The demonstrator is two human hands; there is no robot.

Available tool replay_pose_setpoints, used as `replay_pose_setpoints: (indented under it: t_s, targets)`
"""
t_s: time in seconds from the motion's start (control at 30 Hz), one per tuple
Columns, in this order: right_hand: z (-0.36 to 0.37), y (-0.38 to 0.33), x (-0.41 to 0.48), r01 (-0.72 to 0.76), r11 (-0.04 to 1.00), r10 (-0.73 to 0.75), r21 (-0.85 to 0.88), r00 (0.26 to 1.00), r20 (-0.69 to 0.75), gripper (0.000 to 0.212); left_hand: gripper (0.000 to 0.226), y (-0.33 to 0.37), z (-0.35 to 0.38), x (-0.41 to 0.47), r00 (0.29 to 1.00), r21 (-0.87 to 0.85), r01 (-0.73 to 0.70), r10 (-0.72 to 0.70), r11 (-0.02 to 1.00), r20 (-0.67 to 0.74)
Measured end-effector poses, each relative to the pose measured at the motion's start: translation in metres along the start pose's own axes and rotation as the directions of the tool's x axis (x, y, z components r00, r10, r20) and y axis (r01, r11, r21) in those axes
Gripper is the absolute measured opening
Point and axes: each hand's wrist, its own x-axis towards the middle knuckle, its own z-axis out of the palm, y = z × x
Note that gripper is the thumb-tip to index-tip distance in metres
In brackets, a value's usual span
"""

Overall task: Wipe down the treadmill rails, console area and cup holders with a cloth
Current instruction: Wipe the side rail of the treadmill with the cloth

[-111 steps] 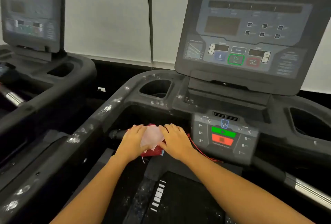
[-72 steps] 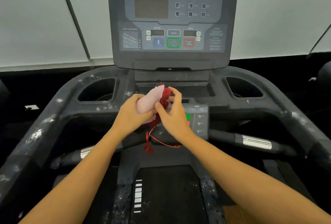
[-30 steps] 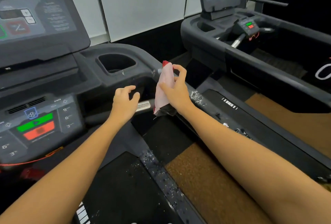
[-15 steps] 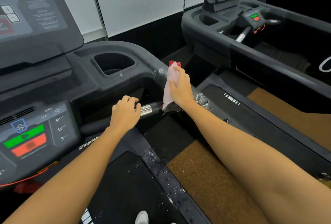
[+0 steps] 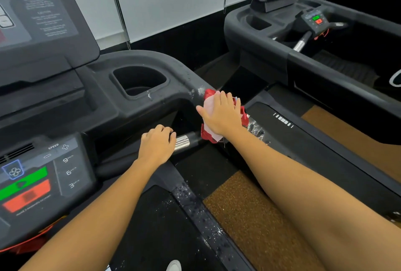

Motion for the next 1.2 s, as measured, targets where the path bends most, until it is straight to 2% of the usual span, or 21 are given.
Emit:
replay_pose_setpoints:
  t_s: [0.13, 0.33, 0.53, 0.6, 0.7, 0.87, 1.03, 1.2]
  targets:
    - [0.010, 0.002, 0.008, 0.074, 0.985, -0.085, -0.156, 0.994, -0.064, 0.070, 0.037, -0.003, 0.005, 0.006, 1.000, 0.054, -0.023, 0.022, 0.998, 0.008]
    - [0.015, -0.011, 0.035, 0.109, 0.968, -0.119, -0.227, 0.992, -0.030, 0.062, 0.040, -0.005, 0.009, 0.007, 1.000, 0.090, -0.029, 0.029, 0.996, -0.002]
    - [0.016, -0.003, 0.028, 0.261, 0.935, -0.282, -0.241, 0.958, -0.058, 0.051, 0.039, -0.004, 0.010, 0.006, 0.998, 0.121, -0.036, 0.041, 0.992, -0.043]
    - [0.017, 0.005, 0.019, 0.235, 0.943, -0.265, -0.237, 0.959, -0.103, 0.050, 0.040, -0.005, 0.010, 0.006, 0.999, 0.112, -0.028, 0.033, 0.993, -0.040]
    - [0.017, 0.011, 0.013, 0.138, 0.974, -0.162, -0.181, 0.978, -0.129, 0.050, 0.041, -0.005, 0.012, 0.008, 1.000, 0.109, -0.010, 0.013, 0.994, -0.028]
    - [0.016, -0.001, 0.030, 0.078, 0.984, -0.089, -0.160, 0.994, -0.059, 0.056, 0.042, -0.002, 0.014, 0.006, 0.998, 0.153, -0.021, 0.030, 0.988, -0.056]
    - [0.019, -0.015, 0.049, 0.199, 0.951, -0.205, -0.235, 0.979, -0.001, 0.061, 0.042, -0.002, 0.014, 0.007, 0.997, 0.179, -0.031, 0.043, 0.983, -0.063]
    - [0.018, -0.008, 0.055, 0.405, 0.872, -0.407, -0.275, 0.912, 0.053, 0.058, 0.041, -0.002, 0.014, 0.008, 0.997, 0.165, -0.028, 0.040, 0.986, -0.069]
